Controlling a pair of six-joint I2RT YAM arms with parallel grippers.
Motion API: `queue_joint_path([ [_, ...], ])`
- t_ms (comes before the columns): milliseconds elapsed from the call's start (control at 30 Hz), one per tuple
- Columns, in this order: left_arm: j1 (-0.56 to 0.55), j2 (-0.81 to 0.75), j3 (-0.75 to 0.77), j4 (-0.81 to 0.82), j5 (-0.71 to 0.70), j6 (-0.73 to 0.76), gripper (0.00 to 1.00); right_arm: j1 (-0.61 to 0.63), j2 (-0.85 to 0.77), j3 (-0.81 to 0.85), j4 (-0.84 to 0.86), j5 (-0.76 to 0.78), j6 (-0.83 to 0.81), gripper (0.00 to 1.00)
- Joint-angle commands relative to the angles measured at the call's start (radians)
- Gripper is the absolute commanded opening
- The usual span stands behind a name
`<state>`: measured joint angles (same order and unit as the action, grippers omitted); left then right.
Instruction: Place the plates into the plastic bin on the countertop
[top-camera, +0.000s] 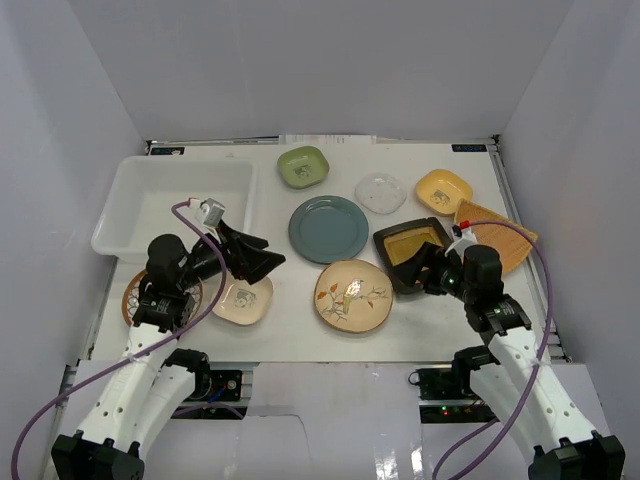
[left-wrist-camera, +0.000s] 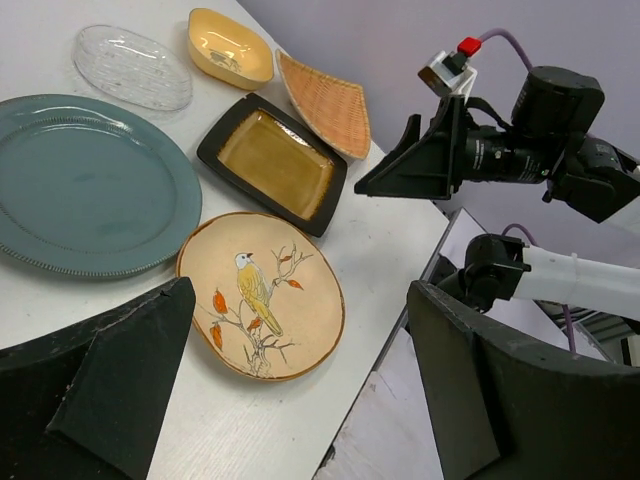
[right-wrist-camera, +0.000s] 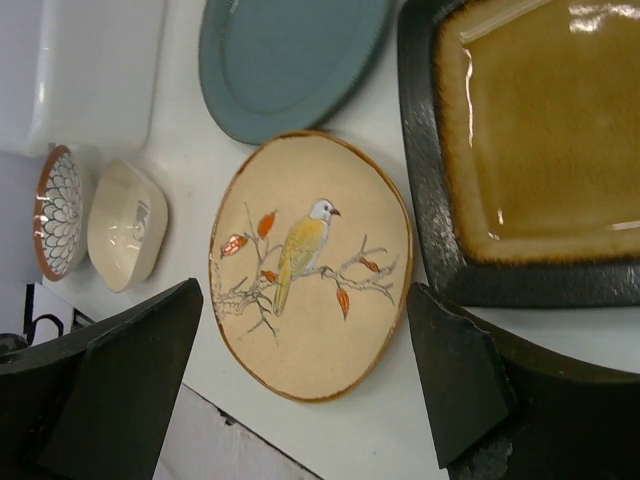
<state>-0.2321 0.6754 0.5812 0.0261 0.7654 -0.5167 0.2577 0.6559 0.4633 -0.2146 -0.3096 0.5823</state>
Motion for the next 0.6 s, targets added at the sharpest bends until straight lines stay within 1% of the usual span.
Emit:
queue_joint_path([
  [0,-0.010,-0.008,0.040,-0.002,0.035,0.020,0.98,0.006,-0.059,-0.040,-0.172,0.056,0.031,0.88],
  [133,-0.019,-0.013,0.042,-0.006,0.029,0.023,0.98,0.006,-0.070,-0.138,-0.186,0.007,0.079,0.84],
  [267,-0.021,-0.020,0.043,-0.008,0.025,0.027,0.98,0.021,-0.055,-0.184,-0.123,-0.017,0.123,0.82],
  [400,-0.021,-0.027,0.045,-0.018,0.000,0.029,0.98,0.072,0.023,-0.221,-0.013,-0.046,0.155,0.82],
  [467,-0.019,-0.028,0.045,-0.018,-0.008,0.029,0.98,0.119,0.074,-0.248,0.036,-0.043,0.175,0.81],
  [533,-0.019,-0.028,0.043,-0.018,-0.015,0.027,0.98,0.158,0.103,-0.268,0.133,-0.033,0.220,0.79],
  [567,-0.021,-0.028,0.043,-0.018,-0.020,0.026,0.98,0.194,0.126,-0.288,0.170,-0.023,0.240,0.76],
])
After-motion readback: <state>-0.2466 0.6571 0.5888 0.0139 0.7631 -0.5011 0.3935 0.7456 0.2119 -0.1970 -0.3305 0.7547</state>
